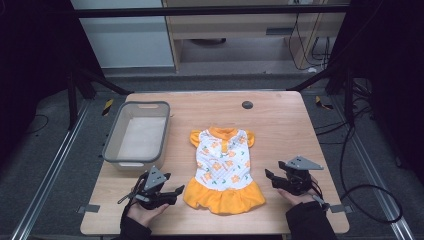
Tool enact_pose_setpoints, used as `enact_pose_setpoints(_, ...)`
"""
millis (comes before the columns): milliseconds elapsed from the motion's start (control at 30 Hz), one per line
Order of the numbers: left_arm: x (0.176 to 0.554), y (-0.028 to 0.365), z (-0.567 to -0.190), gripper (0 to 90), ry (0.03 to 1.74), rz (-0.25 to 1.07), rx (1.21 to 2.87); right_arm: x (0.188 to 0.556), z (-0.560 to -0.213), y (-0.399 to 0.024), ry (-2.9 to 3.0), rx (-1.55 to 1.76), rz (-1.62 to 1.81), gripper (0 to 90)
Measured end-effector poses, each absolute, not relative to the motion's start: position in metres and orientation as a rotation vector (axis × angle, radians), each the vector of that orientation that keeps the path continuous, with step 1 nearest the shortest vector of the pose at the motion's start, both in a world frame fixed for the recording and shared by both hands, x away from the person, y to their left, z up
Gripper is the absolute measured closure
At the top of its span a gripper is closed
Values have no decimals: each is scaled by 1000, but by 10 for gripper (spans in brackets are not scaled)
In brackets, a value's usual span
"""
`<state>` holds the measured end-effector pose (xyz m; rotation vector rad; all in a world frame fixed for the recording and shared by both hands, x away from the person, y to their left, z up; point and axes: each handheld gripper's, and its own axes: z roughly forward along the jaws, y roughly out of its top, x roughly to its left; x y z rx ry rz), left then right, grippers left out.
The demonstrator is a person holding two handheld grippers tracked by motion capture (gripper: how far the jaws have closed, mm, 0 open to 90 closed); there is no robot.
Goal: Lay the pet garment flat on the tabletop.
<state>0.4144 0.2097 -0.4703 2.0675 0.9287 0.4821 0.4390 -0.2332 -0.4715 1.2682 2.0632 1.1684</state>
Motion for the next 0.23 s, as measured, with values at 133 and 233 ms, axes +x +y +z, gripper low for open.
enact_pose_setpoints(133, 412, 224, -472, 296, 977, 474, 2030, 438, -476, -240, 2059, 1305, 1152, 307)
enact_pose_setpoints(233, 410, 235, -474, 284, 1014, 484, 2012, 438, -478, -243, 2054, 1321, 1136, 272)
